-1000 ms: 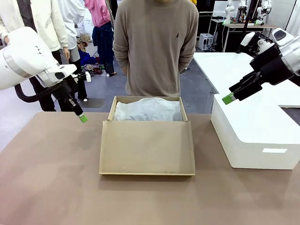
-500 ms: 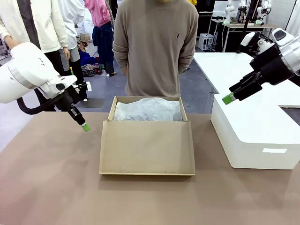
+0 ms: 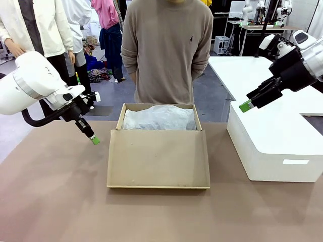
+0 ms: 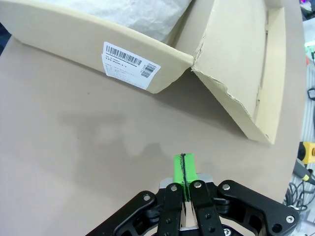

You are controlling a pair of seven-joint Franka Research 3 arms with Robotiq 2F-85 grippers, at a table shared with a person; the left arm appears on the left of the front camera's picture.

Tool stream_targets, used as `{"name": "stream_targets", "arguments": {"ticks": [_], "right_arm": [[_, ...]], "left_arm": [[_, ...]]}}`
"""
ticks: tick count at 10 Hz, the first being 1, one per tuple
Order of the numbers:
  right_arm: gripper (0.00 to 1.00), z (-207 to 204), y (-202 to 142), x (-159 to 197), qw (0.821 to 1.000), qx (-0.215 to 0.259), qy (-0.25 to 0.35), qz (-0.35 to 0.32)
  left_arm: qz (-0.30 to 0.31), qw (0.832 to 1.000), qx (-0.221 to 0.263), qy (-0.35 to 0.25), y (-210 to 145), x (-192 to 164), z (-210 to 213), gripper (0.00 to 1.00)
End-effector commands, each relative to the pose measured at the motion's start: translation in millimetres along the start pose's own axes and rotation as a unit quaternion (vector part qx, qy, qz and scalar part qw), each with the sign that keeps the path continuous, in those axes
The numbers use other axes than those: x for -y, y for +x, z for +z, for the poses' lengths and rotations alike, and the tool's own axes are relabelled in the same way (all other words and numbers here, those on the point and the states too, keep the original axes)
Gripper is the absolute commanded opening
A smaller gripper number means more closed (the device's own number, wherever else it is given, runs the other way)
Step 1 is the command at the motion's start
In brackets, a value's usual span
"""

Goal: Pack the shoes into the box.
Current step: Close the Shoes Box.

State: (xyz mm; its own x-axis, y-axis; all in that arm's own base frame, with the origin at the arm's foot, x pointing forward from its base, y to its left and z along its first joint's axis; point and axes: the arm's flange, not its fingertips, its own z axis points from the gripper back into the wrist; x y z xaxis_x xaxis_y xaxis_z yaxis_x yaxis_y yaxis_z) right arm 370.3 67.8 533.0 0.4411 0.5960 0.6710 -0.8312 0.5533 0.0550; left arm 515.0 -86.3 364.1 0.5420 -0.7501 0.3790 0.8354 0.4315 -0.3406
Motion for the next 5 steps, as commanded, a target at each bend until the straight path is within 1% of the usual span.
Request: {"name": "stream_targets", "arguments": {"ticks": [1, 2, 5], "right_arm": [[1.00, -1.0, 1.2, 3.3, 1.000, 0.014, 0.008, 0.004], [1.00, -1.0, 1.2, 3.3, 1.000, 0.014, 0.008, 0.004], [1.00, -1.0, 1.2, 3.3, 1.000, 0.014, 0.008, 0.004]], "left_arm": [[-0.005, 1.000, 0.001, 0.002, 0.1, 1.1, 2.3, 0.00], [0.000, 1.000, 0.000, 0.000, 0.0, 0.0, 0.0, 0.00], [0.002, 1.000, 0.022, -0.021, 2.0, -11.9, -18.0, 0.00]]}}
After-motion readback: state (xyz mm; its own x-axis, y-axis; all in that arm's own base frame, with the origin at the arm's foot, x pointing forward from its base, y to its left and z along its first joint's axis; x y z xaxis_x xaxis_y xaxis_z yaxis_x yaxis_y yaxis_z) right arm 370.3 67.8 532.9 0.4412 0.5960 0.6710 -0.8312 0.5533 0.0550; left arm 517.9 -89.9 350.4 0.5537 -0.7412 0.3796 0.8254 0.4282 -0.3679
